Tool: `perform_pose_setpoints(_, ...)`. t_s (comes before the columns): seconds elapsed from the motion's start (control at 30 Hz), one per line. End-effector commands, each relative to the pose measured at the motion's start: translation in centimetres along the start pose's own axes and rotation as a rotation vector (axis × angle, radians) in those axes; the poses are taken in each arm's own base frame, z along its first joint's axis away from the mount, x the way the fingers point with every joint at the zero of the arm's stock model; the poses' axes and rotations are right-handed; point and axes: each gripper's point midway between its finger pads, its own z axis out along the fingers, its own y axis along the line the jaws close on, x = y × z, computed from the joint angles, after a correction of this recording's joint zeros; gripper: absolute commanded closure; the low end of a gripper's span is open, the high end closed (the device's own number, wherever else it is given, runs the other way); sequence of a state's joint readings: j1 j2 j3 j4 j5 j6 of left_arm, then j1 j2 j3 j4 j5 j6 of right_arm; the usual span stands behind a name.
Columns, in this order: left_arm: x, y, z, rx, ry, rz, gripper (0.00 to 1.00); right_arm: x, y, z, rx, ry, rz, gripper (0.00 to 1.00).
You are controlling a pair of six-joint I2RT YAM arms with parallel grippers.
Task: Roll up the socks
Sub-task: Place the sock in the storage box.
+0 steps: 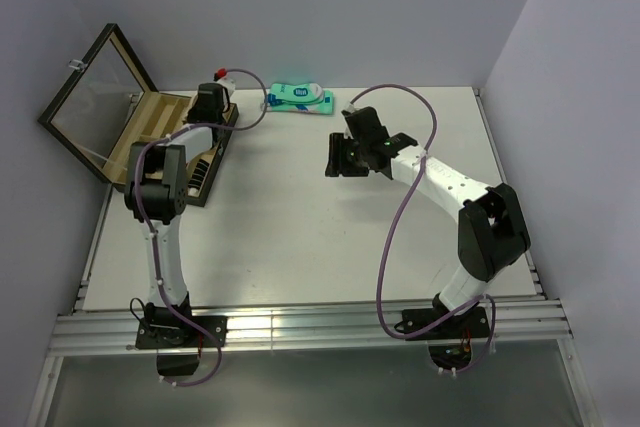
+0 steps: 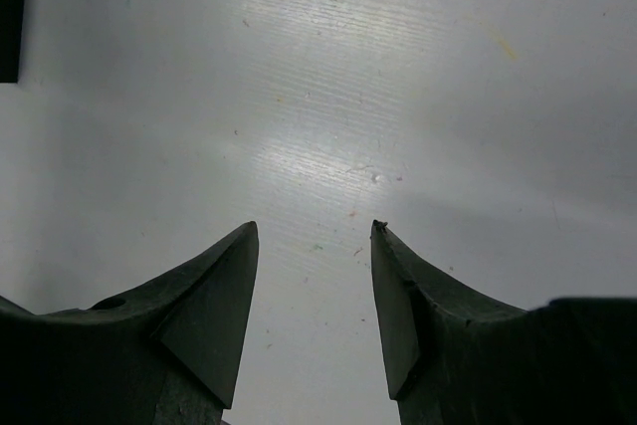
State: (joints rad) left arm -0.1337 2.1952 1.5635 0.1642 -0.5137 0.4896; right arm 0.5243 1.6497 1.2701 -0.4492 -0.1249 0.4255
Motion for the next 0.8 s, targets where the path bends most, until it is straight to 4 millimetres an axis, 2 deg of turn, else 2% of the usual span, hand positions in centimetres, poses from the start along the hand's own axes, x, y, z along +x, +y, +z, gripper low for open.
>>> perform_pose_setpoints(0.0,0.7,-0.5,0.5,-0.010,0.024,-0.021,1.00,-0.5,0.8,-0.2,-0.029,-0.030,-0.027,0.44)
perform_pose_setpoints(0.3,2.6,-2.9,0.9,0.071,0.097,-0.008,1.00,-0.1,0.8,0.0,-0.025,-0.021,-0.034,0.44)
perform_pose_setpoints(0.4,2.1,-3.5,1.0,0.102,0.095,-0.036,1.00,-0.1,0.8,0.1,-0.022,-0.021,-0.036,0.44)
perform_pose_setpoints(0.47,3.1,-4.2,0.7,0.145,0.139,-0.020,1.00,0.1,0.8,0.2,-0.019,-0.013,-0.039,0.44)
perform_pose_setpoints(0.73,3.2,-6.5,0.0,0.324,0.211,-0.077,1.00,0.4,0.7,0.3,-0.005,-0.001,-0.048,0.44)
perform_pose_setpoints(0.77,3.8,-6.8,-0.2,0.347,0.237,-0.070,1.00,0.5,0.7,0.3,-0.004,0.000,-0.051,0.44)
